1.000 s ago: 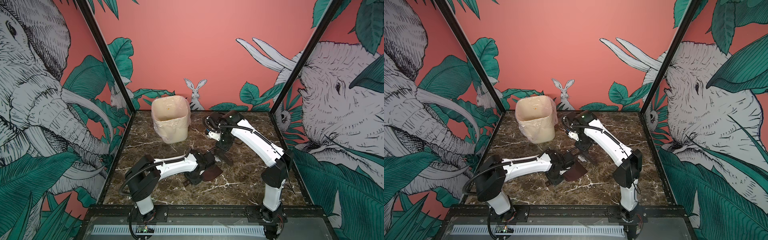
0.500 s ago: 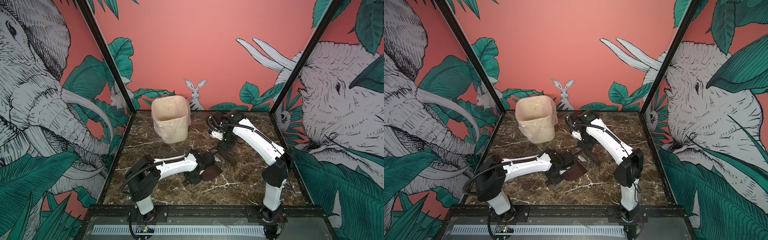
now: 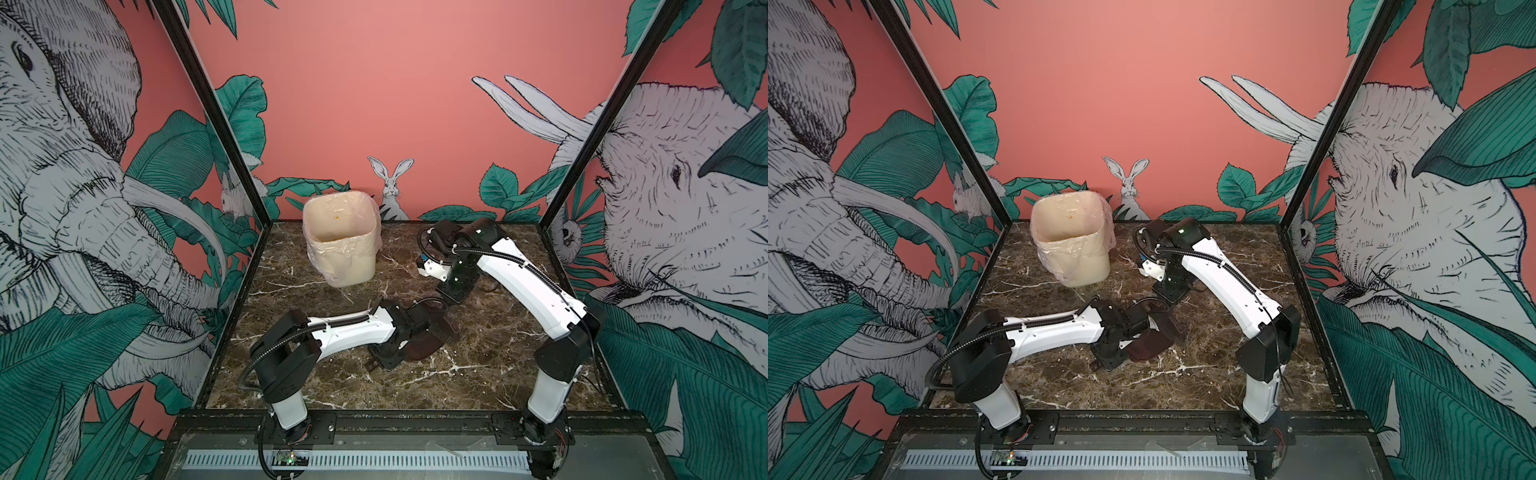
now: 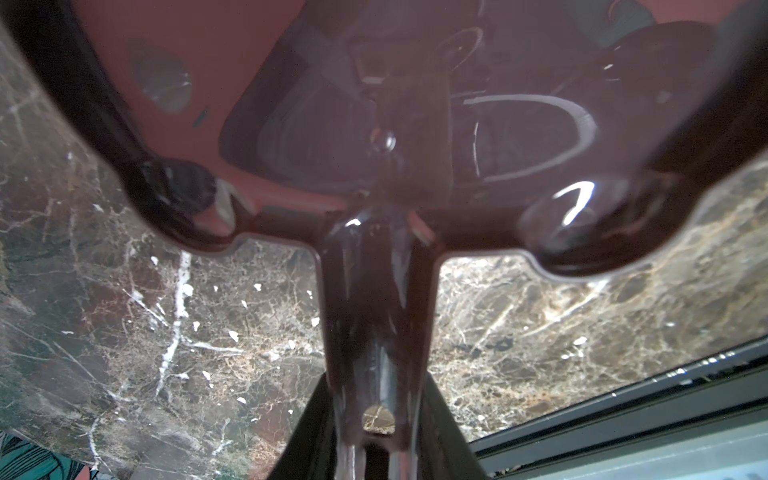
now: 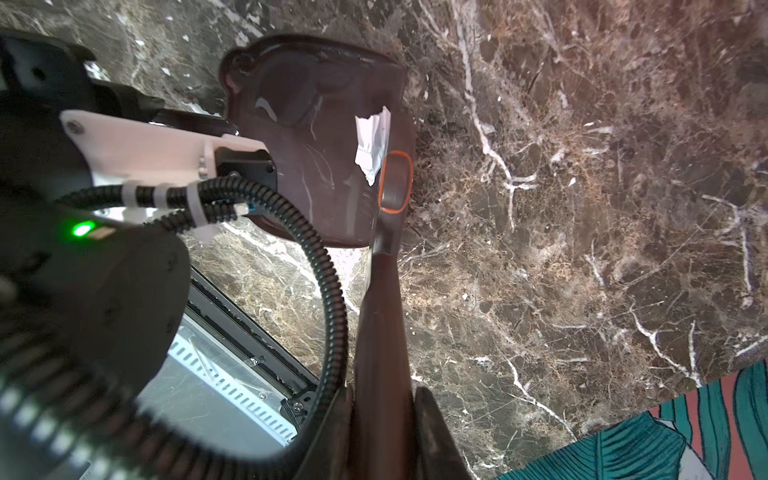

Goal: Sweep away the paper scraps from the table
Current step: 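Sweep the white scrap into the dustpan with the right gripper's brush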

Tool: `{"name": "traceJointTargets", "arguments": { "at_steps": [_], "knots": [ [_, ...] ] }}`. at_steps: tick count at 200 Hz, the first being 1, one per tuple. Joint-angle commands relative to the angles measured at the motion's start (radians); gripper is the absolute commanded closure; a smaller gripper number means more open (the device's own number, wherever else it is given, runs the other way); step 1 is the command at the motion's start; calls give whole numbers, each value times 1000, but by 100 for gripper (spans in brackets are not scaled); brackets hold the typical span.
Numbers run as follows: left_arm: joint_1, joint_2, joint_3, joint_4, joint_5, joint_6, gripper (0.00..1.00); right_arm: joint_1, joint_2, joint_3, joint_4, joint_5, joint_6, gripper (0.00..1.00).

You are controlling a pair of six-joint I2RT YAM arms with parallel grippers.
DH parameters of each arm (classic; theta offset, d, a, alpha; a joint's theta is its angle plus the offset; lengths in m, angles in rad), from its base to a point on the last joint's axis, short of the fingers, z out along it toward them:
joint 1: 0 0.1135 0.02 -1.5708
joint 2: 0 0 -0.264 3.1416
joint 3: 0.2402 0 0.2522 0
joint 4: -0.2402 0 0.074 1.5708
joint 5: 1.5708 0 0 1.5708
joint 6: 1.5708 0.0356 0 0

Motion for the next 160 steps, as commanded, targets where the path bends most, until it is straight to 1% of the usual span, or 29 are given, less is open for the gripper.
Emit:
{"name": "traceJointTargets", "arguments": {
  "at_steps": [1, 16, 35, 78, 110, 131, 160],
  "knots": [
    [6, -28, -5, 0, -15, 2, 100, -11, -34, 28, -28, 28, 18, 100],
    [6, -30, -3, 2, -17, 3, 100, -25, -29, 27, -13, 81, 32, 100],
    [6, -30, 0, 0, -18, 4, 100, -34, -3, 21, 4, 117, 34, 100],
    [6, -32, 1, -3, -19, 3, 100, -21, 75, 46, 9, 92, 24, 100],
    [6, -29, -3, -3, -21, 2, 100, 9, 95, 55, -6, 35, 7, 100],
    [6, -31, -4, 1, -27, -2, 100, 22, 79, 52, -12, -43, -2, 100],
    [6, -36, -9, 7, -31, -1, 100, 26, 15, 13, 18, -151, -5, 100]
  ]
}}
